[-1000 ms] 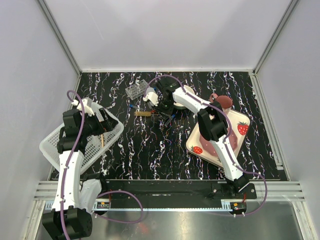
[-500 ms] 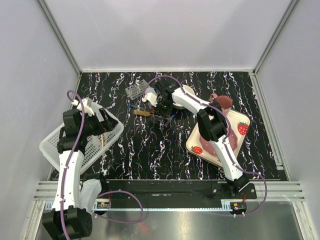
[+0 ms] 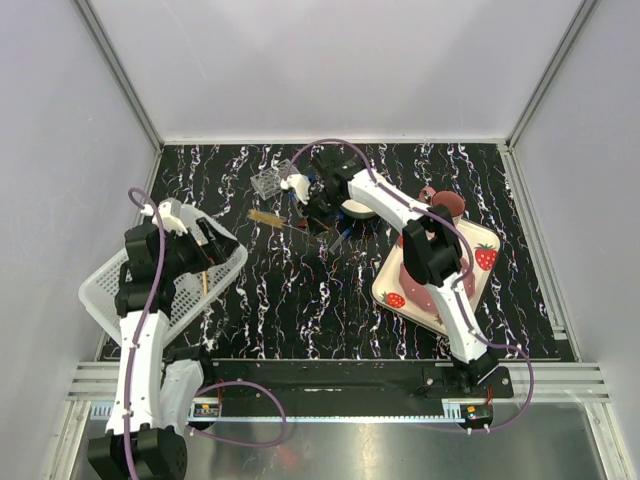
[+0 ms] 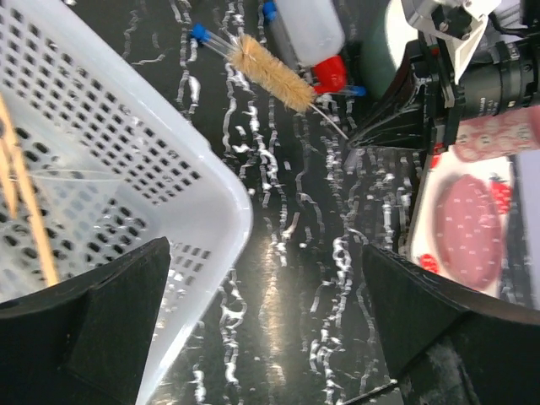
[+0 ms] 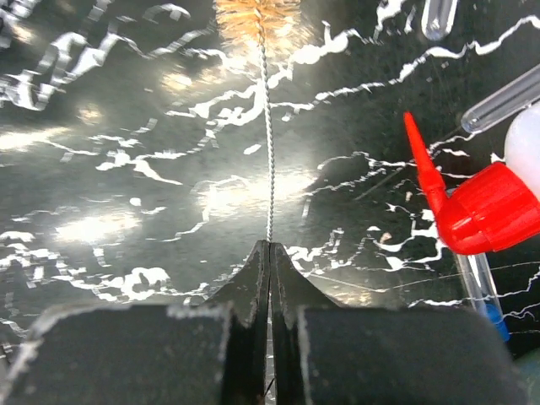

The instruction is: Organize the chemistry lab equipment

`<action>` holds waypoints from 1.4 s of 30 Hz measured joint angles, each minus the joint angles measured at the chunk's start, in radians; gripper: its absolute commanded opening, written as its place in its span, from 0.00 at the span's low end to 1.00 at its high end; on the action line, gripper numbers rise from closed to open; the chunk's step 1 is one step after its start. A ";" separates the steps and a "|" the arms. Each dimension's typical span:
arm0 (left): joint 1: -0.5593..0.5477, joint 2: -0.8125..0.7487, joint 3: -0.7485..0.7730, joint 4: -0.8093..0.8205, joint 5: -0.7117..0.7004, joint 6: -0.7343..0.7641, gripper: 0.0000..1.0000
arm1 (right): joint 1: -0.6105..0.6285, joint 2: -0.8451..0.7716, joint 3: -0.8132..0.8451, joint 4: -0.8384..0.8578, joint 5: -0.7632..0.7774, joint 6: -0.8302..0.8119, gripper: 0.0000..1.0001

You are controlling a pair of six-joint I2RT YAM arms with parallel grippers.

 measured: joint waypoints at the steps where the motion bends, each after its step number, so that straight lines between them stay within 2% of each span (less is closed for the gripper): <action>1: 0.000 -0.014 -0.009 0.008 0.013 -0.023 0.99 | 0.000 -0.013 -0.002 0.000 -0.020 0.012 0.00; 10: -0.004 -0.060 -0.168 0.253 0.142 -0.394 0.99 | 0.001 -0.179 -0.142 0.015 -0.202 0.119 0.00; 17: -0.091 -0.061 -0.221 0.397 0.098 -0.614 0.98 | 0.009 -0.237 -0.274 0.050 -0.293 0.179 0.00; 21: -0.182 -0.046 -0.221 0.442 0.016 -0.681 0.92 | 0.030 -0.250 -0.310 0.071 -0.312 0.192 0.00; 26: -0.285 0.008 -0.221 0.452 -0.105 -0.732 0.74 | 0.070 -0.271 -0.333 0.085 -0.330 0.199 0.00; 28: -0.308 0.014 -0.221 0.444 -0.150 -0.740 0.71 | 0.083 -0.280 -0.334 0.087 -0.330 0.200 0.00; 32: -0.333 0.014 -0.221 0.438 -0.221 -0.758 0.59 | 0.094 -0.295 -0.339 0.099 -0.331 0.201 0.00; 35: -0.338 0.014 -0.221 0.429 -0.251 -0.765 0.39 | 0.099 -0.301 -0.343 0.103 -0.332 0.201 0.00; 36: -0.338 0.017 -0.221 0.425 -0.258 -0.765 0.25 | 0.101 -0.301 -0.344 0.106 -0.331 0.201 0.00; 37: -0.338 0.020 -0.221 0.424 -0.261 -0.767 0.19 | 0.105 -0.301 -0.344 0.107 -0.331 0.201 0.00; 40: -0.338 0.033 -0.221 0.411 -0.262 -0.760 0.04 | 0.115 -0.301 -0.351 0.108 -0.328 0.201 0.00; 42: -0.338 0.037 -0.221 0.402 -0.261 -0.748 0.00 | 0.120 -0.301 -0.358 0.107 -0.326 0.200 0.00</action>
